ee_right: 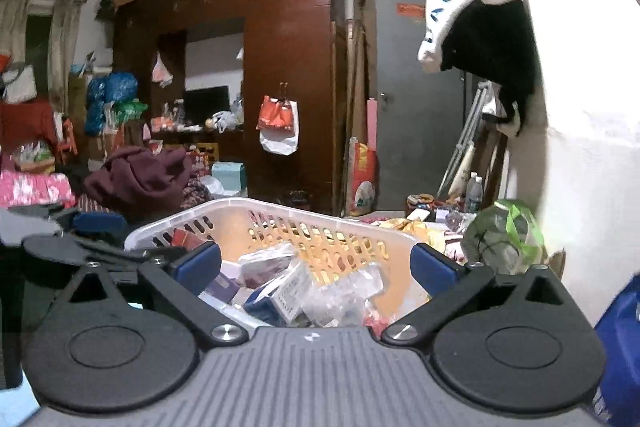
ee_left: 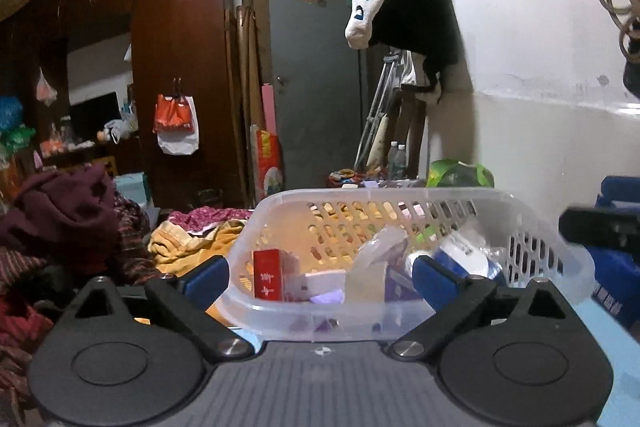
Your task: Organize objects
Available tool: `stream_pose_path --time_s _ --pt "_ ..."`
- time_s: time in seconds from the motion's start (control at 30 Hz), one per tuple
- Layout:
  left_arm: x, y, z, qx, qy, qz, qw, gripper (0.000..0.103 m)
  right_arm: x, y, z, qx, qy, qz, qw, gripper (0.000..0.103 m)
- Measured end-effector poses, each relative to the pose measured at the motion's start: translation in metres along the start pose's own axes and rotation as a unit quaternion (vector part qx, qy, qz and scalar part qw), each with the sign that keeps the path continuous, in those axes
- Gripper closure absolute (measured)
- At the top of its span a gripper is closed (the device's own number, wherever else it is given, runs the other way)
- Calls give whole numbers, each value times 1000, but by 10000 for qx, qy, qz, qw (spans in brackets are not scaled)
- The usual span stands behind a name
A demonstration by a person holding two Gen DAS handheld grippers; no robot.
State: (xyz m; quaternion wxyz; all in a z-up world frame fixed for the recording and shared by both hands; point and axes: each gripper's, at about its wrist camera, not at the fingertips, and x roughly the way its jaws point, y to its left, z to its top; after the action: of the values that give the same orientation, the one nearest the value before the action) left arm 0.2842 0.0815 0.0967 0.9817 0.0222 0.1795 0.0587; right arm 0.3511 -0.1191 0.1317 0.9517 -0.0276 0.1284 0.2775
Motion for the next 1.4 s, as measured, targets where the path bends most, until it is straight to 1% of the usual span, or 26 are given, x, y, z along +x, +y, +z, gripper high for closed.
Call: stream_pose_path --time_s 0.1,0.17,0.23,0.4,0.5,0.83,1.4 --pt "-9 -4 -2 67 -83 -37 9999 4 -7 -6 -4 135 -172 -109 9997 0" --pt "-12 -6 -4 48 -82 -61 9999 4 -11 -9 -6 175 -215 -88 9996 0" --pt "-15 -7 -7 53 -81 -93 9999 4 -12 -11 -7 163 -182 -55 9997 0" --pt "-20 -14 -13 174 -75 -125 9997 4 -10 -8 -13 -84 -24 -239 9997 0" --pt "-23 -16 -15 197 -72 -152 9997 4 -10 -8 -17 -152 27 -200 9997 0" --pt "-32 -18 -19 157 -115 -222 9996 4 -12 -4 -24 -116 58 -151 9998 0" --pt "-31 -17 -22 59 15 -250 9997 4 -14 -11 -25 9 101 -170 9998 0"
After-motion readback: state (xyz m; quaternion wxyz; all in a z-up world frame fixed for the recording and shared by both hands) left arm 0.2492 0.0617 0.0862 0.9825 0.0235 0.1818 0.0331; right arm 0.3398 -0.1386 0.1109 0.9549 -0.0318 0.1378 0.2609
